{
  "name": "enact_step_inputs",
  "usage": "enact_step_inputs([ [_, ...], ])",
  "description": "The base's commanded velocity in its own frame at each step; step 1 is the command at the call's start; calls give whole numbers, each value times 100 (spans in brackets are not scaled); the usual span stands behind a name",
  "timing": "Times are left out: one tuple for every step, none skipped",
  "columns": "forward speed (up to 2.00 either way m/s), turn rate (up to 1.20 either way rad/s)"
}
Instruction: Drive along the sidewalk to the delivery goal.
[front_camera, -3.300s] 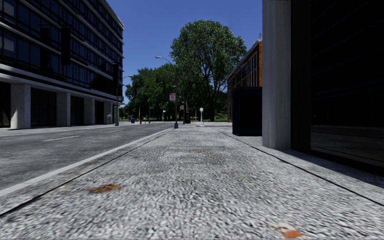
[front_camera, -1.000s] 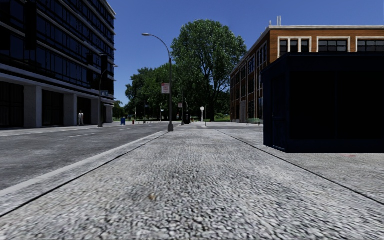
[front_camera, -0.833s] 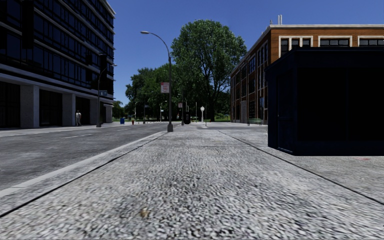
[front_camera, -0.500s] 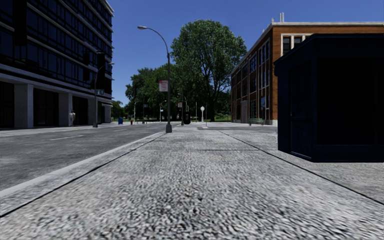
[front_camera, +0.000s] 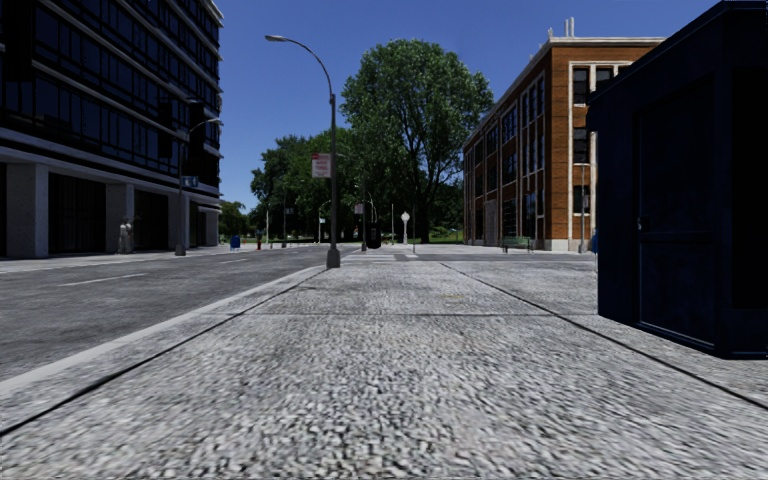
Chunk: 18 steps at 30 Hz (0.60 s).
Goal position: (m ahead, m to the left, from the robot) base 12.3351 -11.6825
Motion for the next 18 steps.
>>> enact_step_inputs([
  [200, 0],
  [200, 0],
  [200, 0],
  [200, 0],
  [200, 0],
  [200, 0],
  [200, 0],
  [200, 0],
  [200, 0],
  [200, 0],
  [200, 0],
  [200, 0],
  [200, 0],
  [200, 0],
  [200, 0],
  [200, 0],
  [200, 0],
  [200, 0],
])
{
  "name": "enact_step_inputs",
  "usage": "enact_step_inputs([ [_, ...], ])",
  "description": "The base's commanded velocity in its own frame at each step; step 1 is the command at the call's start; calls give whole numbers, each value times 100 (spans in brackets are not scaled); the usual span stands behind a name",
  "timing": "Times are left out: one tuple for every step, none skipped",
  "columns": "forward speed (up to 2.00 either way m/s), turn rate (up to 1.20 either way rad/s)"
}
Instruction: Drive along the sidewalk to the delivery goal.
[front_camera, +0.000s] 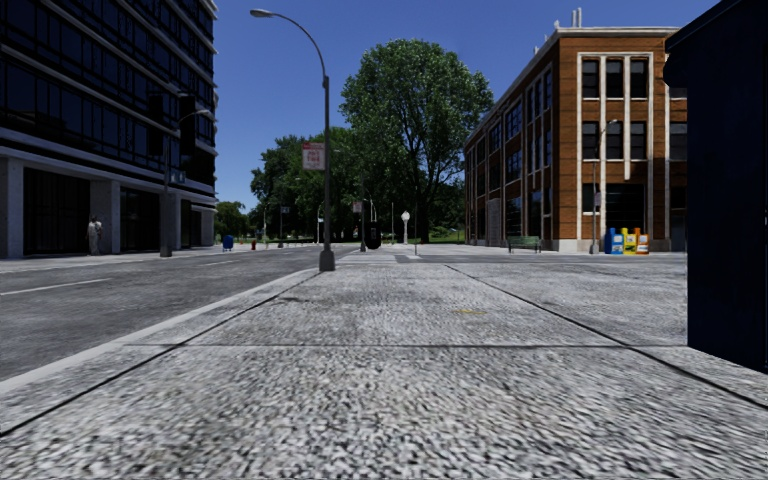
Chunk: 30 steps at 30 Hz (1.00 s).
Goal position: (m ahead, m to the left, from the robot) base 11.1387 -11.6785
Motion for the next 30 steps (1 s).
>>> enact_step_inputs([
  [200, 0],
  [200, 0],
  [200, -24],
  [200, -40],
  [200, -40],
  [200, -50],
  [200, -54],
  [200, -58],
  [200, -60],
  [200, -60],
  [200, -64],
  [200, -66],
  [200, -66],
  [200, -66],
  [200, -66],
  [200, -66],
  [200, -66],
  [200, -66],
  [200, -66],
  [200, -66],
  [200, -66],
  [200, -66],
  [200, -66],
  [200, -62],
  [200, -62],
  [200, -60],
  [200, -60],
  [200, -59],
  [200, -59],
  [200, -58],
])
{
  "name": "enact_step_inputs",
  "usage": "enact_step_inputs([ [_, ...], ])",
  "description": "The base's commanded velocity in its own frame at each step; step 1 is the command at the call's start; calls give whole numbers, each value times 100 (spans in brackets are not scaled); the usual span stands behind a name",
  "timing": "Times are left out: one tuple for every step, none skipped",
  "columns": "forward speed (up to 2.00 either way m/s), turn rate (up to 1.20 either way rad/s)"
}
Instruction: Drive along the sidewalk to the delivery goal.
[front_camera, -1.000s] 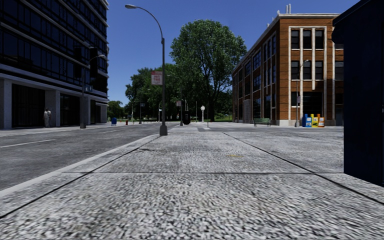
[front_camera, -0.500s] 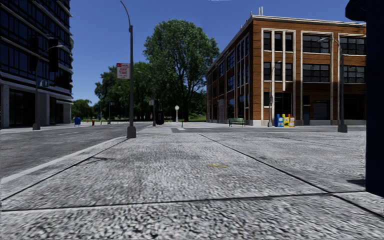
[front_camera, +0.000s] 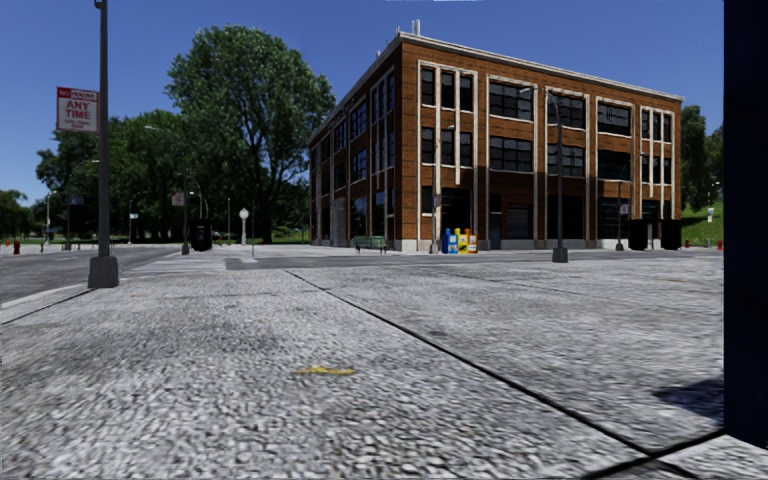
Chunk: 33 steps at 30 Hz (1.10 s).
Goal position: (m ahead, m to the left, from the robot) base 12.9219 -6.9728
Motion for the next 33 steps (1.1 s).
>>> enact_step_inputs([
  [200, -57],
  [200, -57],
  [200, -57],
  [200, -57],
  [200, -57],
  [200, -57],
  [200, -57],
  [200, -57],
  [200, -57],
  [200, -57],
  [200, -57],
  [200, -57],
  [200, -57],
  [200, -57],
  [200, -57],
  [200, -57],
  [200, -57],
  [200, -57],
  [200, -57],
  [200, -57],
  [200, -57],
  [200, -57],
  [200, -57],
  [200, -57],
  [200, -57],
  [200, -57],
  [200, -57],
  [200, -57],
  [200, -57],
  [200, -57],
  [200, -57],
  [200, -57],
  [200, -57],
])
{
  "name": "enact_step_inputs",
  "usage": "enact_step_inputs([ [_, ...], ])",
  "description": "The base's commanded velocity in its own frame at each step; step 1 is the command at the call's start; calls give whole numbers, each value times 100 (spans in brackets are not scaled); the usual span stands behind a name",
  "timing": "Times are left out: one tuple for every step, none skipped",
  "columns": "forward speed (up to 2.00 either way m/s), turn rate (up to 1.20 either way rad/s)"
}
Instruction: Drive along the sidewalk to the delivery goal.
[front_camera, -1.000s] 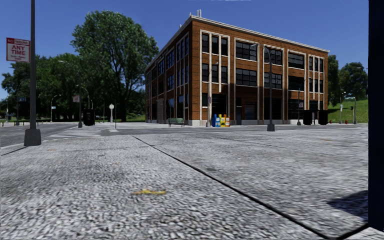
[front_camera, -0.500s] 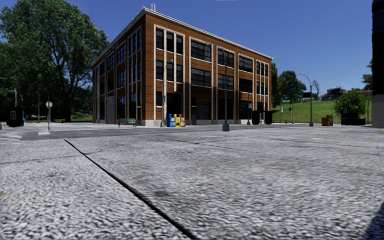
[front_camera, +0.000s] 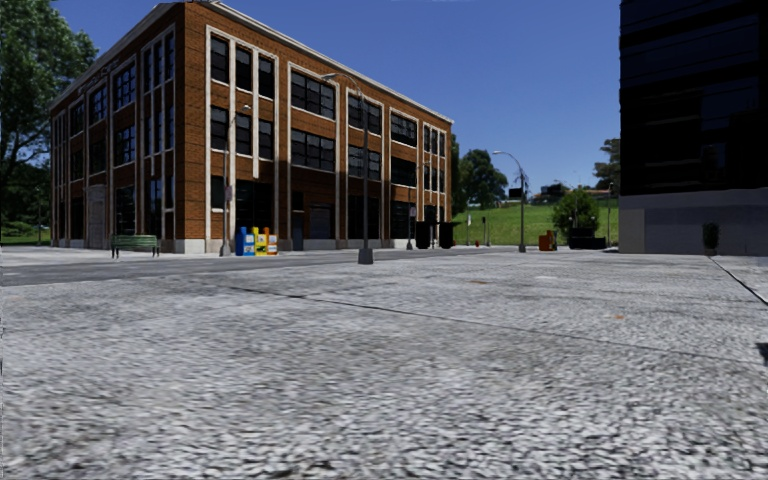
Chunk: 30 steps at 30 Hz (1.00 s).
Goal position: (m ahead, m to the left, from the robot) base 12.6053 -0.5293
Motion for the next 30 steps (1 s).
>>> enact_step_inputs([
  [200, -57],
  [200, -56],
  [200, -53],
  [200, -53],
  [200, -51],
  [200, -36],
  [200, -8],
  [200, 0],
  [200, 0],
  [200, 0],
  [200, 0],
  [200, 0],
  [200, 0],
  [200, 0],
  [200, 0],
  [200, 0],
  [200, 0],
  [200, 0],
  [200, 0],
  [200, 0],
  [200, 0],
  [200, 0],
  [200, 0],
  [200, 0],
  [200, 0],
  [200, 0],
  [200, 0],
  [200, 0],
  [200, 0],
  [200, 0],
])
